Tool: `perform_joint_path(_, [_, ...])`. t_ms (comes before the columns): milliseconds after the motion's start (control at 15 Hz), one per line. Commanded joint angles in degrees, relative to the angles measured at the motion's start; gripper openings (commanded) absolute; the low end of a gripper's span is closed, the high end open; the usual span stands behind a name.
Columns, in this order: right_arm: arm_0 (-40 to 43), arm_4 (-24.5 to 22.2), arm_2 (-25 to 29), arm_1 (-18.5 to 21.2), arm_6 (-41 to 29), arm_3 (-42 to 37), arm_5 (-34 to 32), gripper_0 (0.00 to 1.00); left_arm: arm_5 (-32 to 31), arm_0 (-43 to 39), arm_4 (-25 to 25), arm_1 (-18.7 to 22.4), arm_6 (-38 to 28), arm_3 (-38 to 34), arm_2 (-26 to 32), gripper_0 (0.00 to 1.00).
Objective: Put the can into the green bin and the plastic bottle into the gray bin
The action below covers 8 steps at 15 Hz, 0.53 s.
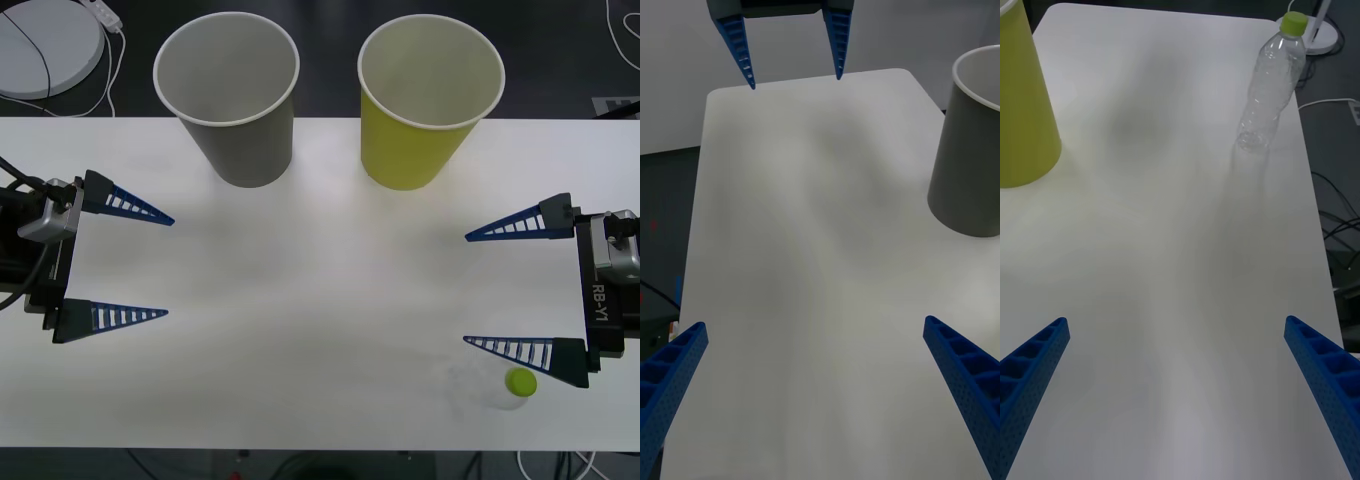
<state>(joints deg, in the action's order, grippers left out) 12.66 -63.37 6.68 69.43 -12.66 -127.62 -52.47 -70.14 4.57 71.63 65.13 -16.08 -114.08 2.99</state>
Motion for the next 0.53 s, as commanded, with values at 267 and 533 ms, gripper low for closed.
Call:
perform_joint_path(267, [0.0,0.0,0.0,0.0,0.0,0.0,0.0,1.0,0.0,0.0,0.0,0.0,0.0,0.0,0.0,1.0])
perform_joint_path(533, [0.88,3.43,0.53,-2.37,0.88,-0.53,2.72,1.0,0.0,0.0,0.0,0.0,0.0,0.0,0.0,1.0])
